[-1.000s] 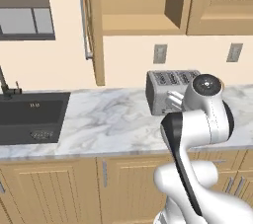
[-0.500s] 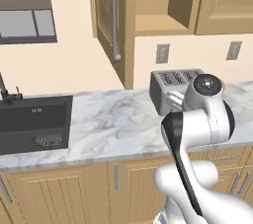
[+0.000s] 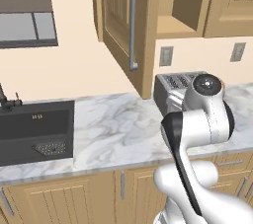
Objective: Organize the utensils by type. Pick up the wooden spoons from the counter and place them in the open cabinet. Then pick up the metallic utensils from the counter and place them in the open drawer.
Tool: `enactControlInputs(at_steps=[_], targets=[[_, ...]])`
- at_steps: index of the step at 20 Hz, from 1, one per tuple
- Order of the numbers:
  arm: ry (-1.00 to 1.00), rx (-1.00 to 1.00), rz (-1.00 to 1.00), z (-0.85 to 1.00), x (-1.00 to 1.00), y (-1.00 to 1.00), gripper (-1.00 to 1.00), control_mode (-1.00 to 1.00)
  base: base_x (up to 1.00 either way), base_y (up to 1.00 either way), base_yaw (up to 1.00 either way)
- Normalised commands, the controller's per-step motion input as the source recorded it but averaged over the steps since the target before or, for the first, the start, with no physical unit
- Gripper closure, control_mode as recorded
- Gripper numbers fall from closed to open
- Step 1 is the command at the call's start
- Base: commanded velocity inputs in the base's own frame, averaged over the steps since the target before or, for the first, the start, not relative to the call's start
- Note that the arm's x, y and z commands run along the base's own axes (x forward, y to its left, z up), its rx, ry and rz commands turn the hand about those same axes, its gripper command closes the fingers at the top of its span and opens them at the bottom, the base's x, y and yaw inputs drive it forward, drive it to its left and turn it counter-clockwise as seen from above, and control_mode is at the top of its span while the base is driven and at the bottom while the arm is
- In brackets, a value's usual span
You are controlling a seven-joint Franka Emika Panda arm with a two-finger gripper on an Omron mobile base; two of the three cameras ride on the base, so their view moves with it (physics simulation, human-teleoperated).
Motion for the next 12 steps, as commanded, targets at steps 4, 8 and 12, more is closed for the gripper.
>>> enactControlInputs(at_steps=[4, 8, 12], targets=[[0.0, 0.0, 0.0, 0.0, 0.0, 0.0, 1.0, 1.0, 0.39, 0.27, -0.03], [0.0, 0.0, 0.0, 0.0, 0.0, 0.0, 1.0, 1.0, 0.38, 0.2, -0.01], [-0.02, 0.0, 0.0, 0.05, 0.06, 0.03, 1.0, -1.0, 0.23, 0.13, 0.0]])
